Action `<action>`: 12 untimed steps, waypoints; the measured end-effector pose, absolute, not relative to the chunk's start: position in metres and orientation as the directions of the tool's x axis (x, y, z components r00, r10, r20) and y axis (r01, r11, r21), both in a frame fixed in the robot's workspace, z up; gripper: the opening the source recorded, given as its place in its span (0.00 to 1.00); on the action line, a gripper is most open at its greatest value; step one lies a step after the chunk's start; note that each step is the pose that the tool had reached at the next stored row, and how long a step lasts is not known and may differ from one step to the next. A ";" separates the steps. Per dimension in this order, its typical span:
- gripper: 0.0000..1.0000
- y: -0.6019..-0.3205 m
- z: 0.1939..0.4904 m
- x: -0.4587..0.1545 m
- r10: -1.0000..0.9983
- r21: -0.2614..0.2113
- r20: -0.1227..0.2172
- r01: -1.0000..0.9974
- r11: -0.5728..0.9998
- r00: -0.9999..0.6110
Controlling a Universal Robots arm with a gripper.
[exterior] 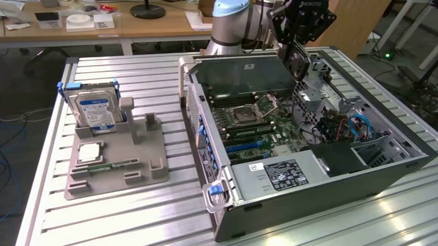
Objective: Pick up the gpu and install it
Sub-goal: 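Pick up the gpu and move the gpu toward the slot, then insert the gpu into the slot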
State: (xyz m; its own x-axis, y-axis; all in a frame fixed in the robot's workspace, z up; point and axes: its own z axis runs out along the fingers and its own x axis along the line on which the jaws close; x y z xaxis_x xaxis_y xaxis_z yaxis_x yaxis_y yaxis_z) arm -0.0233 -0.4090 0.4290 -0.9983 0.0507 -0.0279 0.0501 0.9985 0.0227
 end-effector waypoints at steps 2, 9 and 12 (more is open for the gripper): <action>0.29 -0.409 0.429 -0.023 0.051 0.023 -0.028 0.050 0.998 -0.998; 0.29 -0.409 0.429 -0.023 0.051 0.023 -0.028 0.050 0.998 -0.998; 0.29 -0.409 0.429 -0.023 0.051 0.023 -0.028 0.050 0.998 -0.998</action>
State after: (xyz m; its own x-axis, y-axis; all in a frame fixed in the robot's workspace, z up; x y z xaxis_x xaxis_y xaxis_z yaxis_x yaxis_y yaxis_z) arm -0.0233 -0.4090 0.4290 -0.9983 0.0507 -0.0280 0.0501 0.9985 0.0228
